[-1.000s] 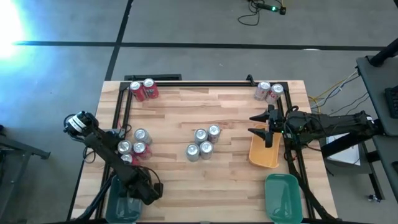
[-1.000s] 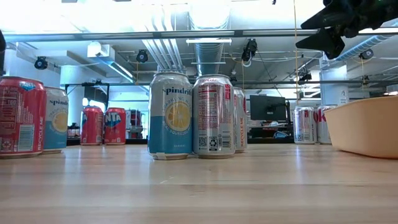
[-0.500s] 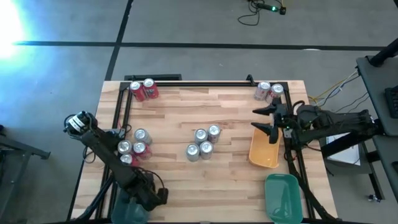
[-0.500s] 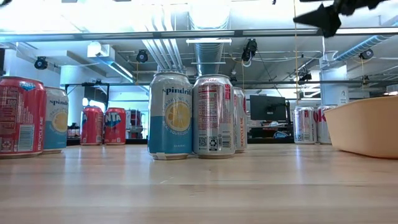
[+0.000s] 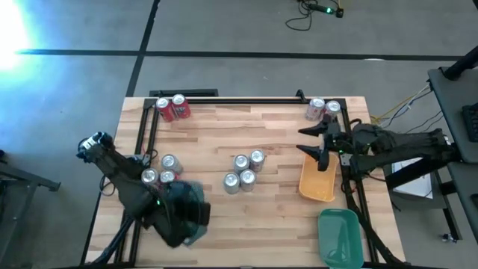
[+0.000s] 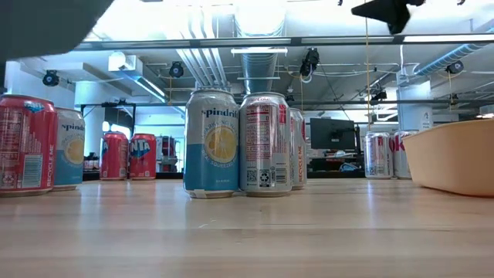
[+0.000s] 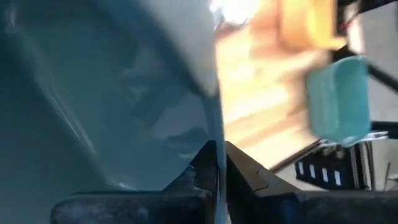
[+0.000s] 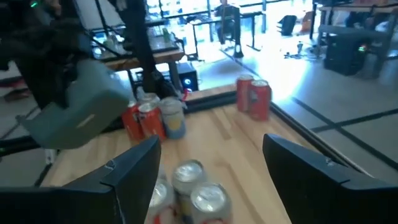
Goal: Sort soda cans
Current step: Move the blue bin to the top left of the table
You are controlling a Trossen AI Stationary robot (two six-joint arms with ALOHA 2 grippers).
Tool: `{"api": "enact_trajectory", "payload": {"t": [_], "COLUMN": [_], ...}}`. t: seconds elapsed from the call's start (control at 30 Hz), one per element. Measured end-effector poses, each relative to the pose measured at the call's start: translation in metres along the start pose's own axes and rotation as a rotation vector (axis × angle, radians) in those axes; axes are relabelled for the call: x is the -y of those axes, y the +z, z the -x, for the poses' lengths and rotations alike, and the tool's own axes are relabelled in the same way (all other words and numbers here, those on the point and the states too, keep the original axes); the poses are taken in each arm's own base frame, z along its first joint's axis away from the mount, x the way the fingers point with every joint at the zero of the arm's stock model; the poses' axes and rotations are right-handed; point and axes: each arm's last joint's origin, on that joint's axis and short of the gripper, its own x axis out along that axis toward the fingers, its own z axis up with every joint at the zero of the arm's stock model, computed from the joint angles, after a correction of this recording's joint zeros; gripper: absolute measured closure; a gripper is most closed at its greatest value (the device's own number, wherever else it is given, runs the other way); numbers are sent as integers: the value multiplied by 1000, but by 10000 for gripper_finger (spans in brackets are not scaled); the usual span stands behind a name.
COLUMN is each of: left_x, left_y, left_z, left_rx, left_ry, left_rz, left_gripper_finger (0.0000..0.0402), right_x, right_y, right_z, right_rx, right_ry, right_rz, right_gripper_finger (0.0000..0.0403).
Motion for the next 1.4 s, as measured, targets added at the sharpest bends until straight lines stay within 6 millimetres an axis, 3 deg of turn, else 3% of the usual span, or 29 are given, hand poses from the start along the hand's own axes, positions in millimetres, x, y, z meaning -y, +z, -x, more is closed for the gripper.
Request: {"api": "enact_trajectory", "payload": {"t": [0.17, 0.37, 0.53, 0.67, 0.8, 1.0, 1.4], "left_x": [4, -7, -26, -40, -45, -41, -67], "left_y": [67, 162, 230, 267, 289, 303, 331], "left_z": [13, 12, -6, -36, -65, -107, -197], "left_rx": [72, 152, 206, 142, 85, 2, -270], "left_ry": [18, 85, 220, 297, 329, 324, 355], "left_rz": [-89, -88, -51, -51, -81, -128, -83], "left_gripper_finger": [401, 401, 401, 401, 401, 401, 401], "right_x": [-6, -8, -9, -11, -13, -15, -18], "right_y": [0, -9, -12, -15, -19, -26, -37], "right_z": [-19, -31, -36, -39, -43, -51, -66], "right_rx": [28, -28, -42, -60, -90, -128, -174], "right_ry": [17, 9, 7, 11, 11, 6, -9], "right_rz": [41, 18, -26, -74, -102, -93, -121], "right_gripper_finger": [107, 107, 120, 129, 137, 142, 120]}}
